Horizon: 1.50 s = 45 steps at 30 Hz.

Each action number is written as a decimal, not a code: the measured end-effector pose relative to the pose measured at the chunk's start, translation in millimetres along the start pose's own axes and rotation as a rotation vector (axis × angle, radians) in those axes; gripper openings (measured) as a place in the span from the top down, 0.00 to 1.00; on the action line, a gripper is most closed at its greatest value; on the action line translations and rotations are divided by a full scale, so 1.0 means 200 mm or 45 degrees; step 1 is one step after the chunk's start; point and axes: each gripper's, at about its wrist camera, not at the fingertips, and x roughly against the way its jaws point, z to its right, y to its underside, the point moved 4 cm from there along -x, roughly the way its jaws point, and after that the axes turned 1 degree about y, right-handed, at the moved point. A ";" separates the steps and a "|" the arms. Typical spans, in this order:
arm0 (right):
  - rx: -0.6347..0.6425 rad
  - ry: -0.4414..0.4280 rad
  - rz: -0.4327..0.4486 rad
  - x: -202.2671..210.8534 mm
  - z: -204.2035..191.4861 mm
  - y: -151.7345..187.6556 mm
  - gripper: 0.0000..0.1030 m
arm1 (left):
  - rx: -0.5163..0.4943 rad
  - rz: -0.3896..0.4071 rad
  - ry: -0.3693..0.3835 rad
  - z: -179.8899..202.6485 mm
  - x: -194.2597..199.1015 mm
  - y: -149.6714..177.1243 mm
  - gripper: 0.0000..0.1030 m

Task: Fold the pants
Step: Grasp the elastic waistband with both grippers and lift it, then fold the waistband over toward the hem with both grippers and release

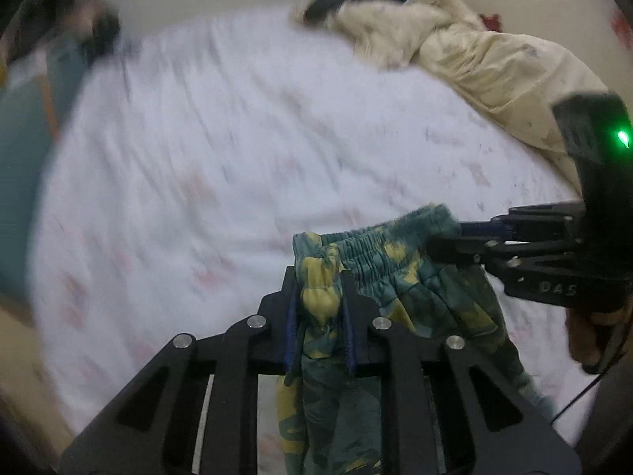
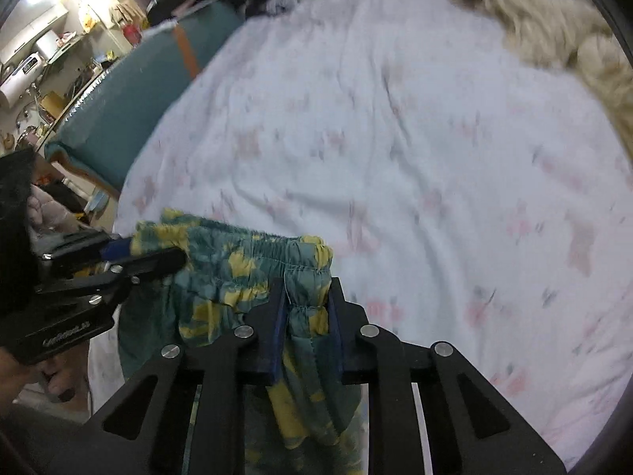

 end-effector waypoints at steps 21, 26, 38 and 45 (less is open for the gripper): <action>0.166 -0.008 0.169 0.54 -0.26 0.38 0.81 | -0.263 0.090 -0.087 0.39 0.58 0.32 0.85; 0.194 -0.020 0.154 0.63 -0.31 0.56 0.81 | -0.357 0.061 -0.106 0.51 0.66 0.46 0.84; 0.156 -0.065 0.130 0.70 -0.37 0.92 0.81 | -0.394 -0.014 -0.119 0.65 0.73 0.73 0.84; 0.202 -0.009 -0.064 0.53 -0.40 1.14 0.75 | -0.370 -0.257 -0.075 0.66 0.54 0.99 0.77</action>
